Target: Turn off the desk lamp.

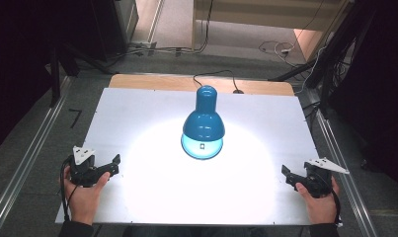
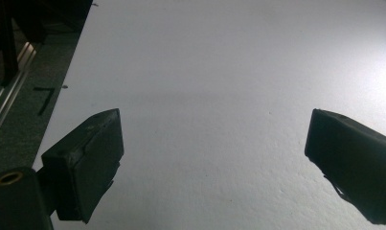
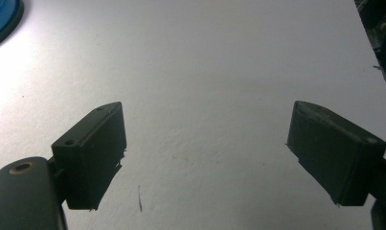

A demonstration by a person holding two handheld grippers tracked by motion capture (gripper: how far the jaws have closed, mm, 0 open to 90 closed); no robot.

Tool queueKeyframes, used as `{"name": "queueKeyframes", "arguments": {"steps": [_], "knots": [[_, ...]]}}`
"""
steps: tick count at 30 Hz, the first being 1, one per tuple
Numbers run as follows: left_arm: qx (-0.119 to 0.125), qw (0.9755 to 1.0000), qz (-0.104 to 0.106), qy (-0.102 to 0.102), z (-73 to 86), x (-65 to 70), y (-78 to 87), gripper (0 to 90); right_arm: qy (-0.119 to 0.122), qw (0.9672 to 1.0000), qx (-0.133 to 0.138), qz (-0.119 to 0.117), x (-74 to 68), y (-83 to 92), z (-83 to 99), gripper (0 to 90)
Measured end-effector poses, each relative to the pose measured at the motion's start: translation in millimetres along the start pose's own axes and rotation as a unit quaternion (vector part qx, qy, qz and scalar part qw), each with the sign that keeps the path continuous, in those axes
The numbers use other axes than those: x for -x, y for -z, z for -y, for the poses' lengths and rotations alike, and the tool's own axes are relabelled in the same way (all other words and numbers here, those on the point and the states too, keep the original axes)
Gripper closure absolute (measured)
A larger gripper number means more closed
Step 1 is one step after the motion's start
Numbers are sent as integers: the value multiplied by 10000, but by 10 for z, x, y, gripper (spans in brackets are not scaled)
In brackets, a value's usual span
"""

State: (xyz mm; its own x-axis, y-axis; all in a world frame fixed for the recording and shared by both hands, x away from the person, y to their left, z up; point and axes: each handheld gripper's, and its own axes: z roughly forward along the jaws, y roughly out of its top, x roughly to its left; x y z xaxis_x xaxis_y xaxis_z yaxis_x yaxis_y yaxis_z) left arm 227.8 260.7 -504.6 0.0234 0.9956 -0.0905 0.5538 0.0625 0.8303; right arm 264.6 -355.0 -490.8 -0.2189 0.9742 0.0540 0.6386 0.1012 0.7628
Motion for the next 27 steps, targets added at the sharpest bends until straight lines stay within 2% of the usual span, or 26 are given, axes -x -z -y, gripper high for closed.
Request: {"name": "queueKeyframes", "arguments": {"steps": [27], "knots": [[-25,10000,-6,-33,-1,9,-7,66,196,9996,10,-191,-205,-59,-65,119]]}}
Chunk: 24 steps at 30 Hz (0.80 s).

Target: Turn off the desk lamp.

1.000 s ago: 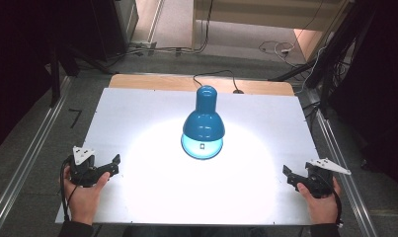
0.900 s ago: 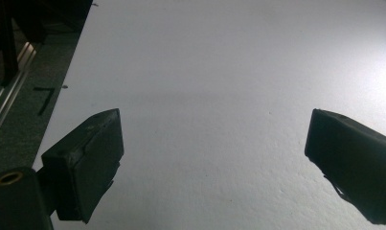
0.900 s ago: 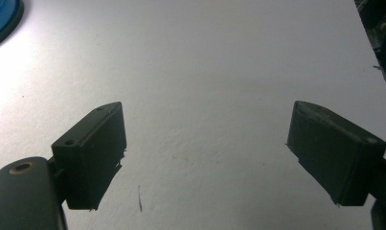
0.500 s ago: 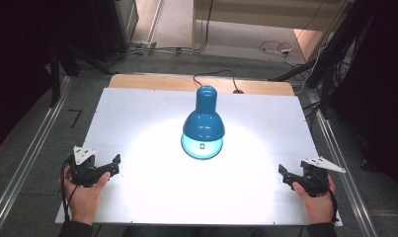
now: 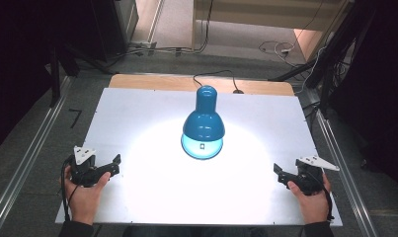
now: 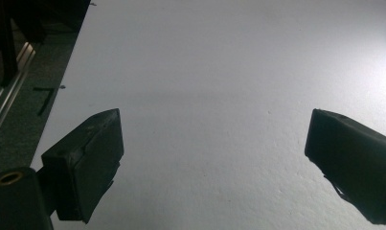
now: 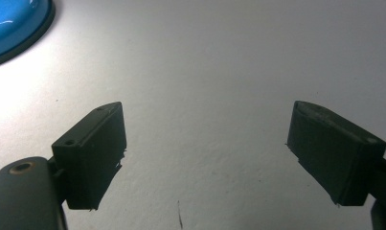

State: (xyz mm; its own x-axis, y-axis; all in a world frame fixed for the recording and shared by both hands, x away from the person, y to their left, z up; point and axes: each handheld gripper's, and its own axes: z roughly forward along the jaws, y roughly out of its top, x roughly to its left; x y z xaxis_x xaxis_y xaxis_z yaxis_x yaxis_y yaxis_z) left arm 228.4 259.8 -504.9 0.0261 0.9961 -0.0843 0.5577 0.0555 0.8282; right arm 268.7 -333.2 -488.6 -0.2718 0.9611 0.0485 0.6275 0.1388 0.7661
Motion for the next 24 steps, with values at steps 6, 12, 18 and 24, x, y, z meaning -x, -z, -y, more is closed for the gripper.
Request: {"name": "queueKeyframes", "arguments": {"steps": [6,12,18,24], "knots": [[3,10000,0,-2,0,2,-3,67,32,10000,11,-25,-36,-16,-14,119],[4,10000,-2,-3,0,3,-3,66,84,9999,1,-79,-89,-38,-32,119],[11,10000,6,-4,0,5,-4,66,151,9998,8,-128,-144,-61,-55,120],[10,10000,8,-9,0,6,-5,66,211,9996,13,-181,-206,-88,-78,121]]}}
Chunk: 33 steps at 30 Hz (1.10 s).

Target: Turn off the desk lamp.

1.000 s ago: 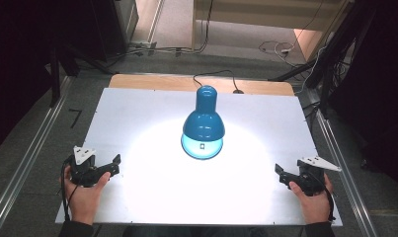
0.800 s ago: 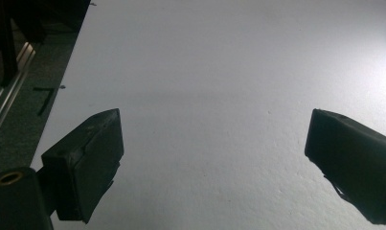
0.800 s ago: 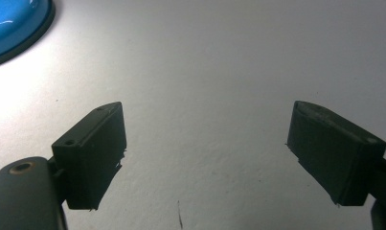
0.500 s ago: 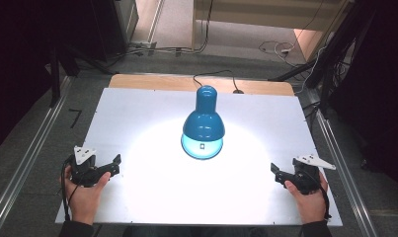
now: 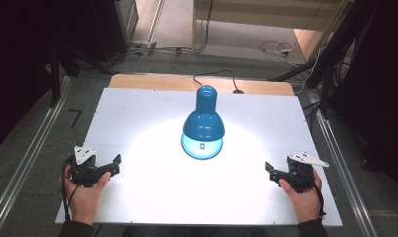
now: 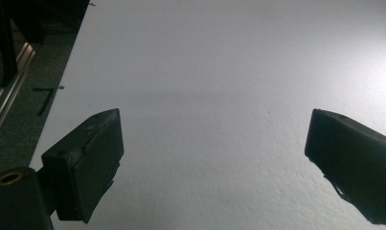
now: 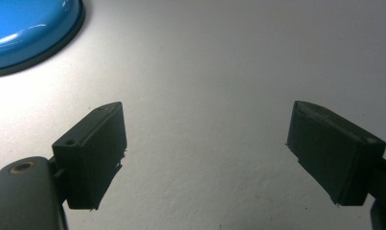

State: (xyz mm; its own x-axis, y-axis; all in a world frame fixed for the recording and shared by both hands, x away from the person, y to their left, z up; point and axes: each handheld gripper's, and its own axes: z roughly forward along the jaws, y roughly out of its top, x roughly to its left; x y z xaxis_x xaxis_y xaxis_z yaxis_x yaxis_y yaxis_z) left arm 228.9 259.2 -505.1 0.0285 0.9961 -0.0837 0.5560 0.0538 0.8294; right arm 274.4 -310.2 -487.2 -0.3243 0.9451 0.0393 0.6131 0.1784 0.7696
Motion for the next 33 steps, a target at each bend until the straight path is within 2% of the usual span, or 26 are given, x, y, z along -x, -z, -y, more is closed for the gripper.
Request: {"name": "queueKeyframes", "arguments": {"steps": [33], "knots": [[-9,10000,11,13,0,-1,-2,66,289,9990,4,-337,-341,-185,-142,124]]}}
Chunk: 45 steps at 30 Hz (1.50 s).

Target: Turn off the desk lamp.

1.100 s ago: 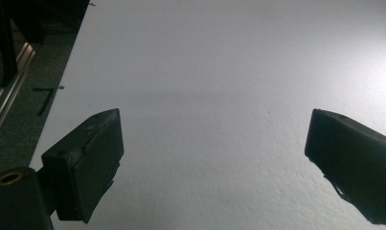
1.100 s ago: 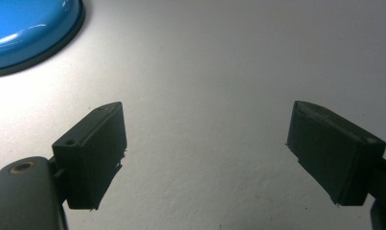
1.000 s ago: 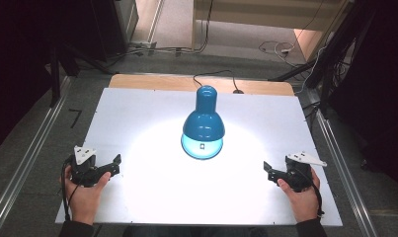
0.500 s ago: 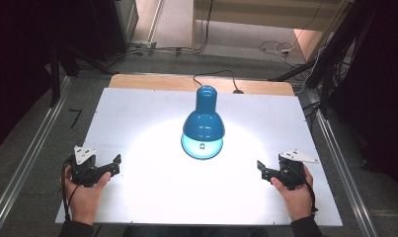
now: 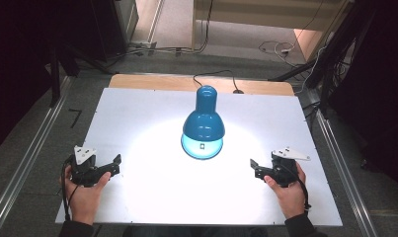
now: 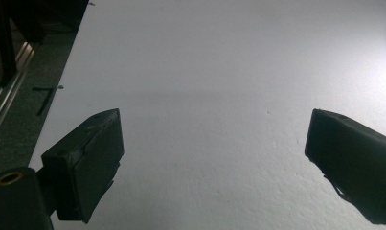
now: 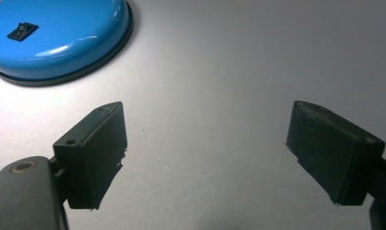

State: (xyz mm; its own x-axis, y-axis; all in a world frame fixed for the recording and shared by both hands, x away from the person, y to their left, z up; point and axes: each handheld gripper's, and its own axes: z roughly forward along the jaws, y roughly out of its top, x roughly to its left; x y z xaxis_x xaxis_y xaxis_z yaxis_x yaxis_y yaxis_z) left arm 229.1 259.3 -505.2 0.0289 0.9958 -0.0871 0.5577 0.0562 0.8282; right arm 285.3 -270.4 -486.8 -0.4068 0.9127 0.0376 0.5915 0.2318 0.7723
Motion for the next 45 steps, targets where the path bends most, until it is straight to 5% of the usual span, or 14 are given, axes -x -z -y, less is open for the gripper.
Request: {"name": "queueKeyframes", "arguments": {"steps": [45], "knots": [[15,10000,7,29,-3,-8,8,67,169,9985,92,-522,-491,-301,-204,165]]}}
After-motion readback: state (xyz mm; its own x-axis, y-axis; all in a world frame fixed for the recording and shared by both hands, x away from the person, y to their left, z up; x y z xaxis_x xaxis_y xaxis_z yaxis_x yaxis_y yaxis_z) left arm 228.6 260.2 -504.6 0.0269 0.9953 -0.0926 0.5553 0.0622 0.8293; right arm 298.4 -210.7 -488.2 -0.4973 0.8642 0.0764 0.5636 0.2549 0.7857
